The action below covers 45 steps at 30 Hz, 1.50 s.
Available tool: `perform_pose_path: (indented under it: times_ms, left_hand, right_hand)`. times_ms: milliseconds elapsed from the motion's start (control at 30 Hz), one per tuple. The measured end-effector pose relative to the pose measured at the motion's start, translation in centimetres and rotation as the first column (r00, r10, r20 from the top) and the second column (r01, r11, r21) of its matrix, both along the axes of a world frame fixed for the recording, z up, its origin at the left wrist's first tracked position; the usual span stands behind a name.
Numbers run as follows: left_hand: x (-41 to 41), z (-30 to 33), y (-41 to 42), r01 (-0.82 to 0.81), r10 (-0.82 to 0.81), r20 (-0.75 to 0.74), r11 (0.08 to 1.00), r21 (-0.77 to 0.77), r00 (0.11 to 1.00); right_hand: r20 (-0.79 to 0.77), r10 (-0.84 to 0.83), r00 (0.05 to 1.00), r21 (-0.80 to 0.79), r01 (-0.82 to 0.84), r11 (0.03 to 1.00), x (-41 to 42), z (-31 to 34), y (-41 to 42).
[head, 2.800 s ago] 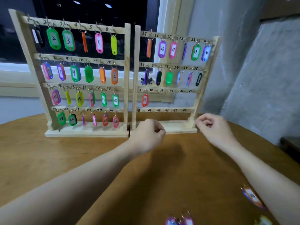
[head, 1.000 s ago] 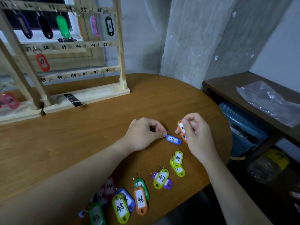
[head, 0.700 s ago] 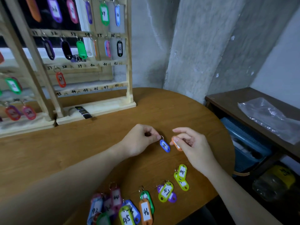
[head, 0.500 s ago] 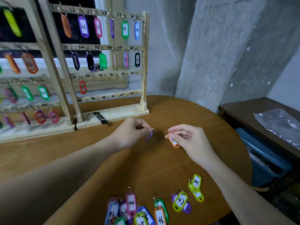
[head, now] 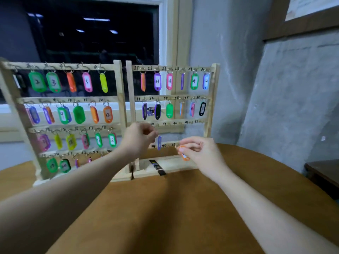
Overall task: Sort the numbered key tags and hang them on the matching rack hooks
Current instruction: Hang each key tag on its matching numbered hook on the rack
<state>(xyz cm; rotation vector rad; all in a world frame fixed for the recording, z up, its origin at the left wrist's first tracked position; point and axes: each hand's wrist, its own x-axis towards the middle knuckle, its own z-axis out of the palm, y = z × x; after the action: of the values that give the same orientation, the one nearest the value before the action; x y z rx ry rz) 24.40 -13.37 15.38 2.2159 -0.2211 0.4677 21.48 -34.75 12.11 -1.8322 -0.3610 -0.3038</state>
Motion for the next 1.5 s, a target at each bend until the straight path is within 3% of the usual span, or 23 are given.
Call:
perform_pose_path:
  times_ms: [133, 367, 700, 1100, 1300, 1500]
  left_hand:
    - [1.6, 1.4, 1.4, -0.093, 0.091, 0.080, 0.995, 0.026, 0.993]
    - [3.1, 2.1, 1.0, -0.097, 0.077, 0.117, 0.979, 0.177, 0.990]
    - [4.0, 2.3, 0.6, -0.145, 0.132, 0.067, 0.951, 0.274, 0.989]
    - [3.5, 1.1, 1.1, -0.090, 0.085, 0.028, 0.955, 0.283, 0.996]
    - [2.9, 0.2, 2.0, -0.070, 0.074, -0.001, 0.955, 0.287, 0.997]
    - [2.6, -1.0, 2.7, -0.053, 0.065, -0.041, 0.964, 0.261, 0.997]
  right_hand:
    - [0.038, -0.012, 0.999, 0.008, 0.012, 1.000, 2.7, 1.2, 2.2]
    - [0.097, -0.055, 0.994, 0.062, 0.049, 0.997, 4.9, 1.5, 4.3]
    - [0.226, -0.132, 0.965, 0.073, 0.118, 0.990, 6.6, 1.3, 6.0]
    - [0.384, -0.279, 0.880, -0.193, 0.372, 0.908, 8.2, 0.8, 7.6]
    - [0.519, -0.238, 0.821, -0.317, 0.444, 0.838, 7.8, 0.8, 7.5]
    - [0.540, -0.184, 0.821, -0.414, 0.450, 0.792, 7.9, 0.0, 7.1]
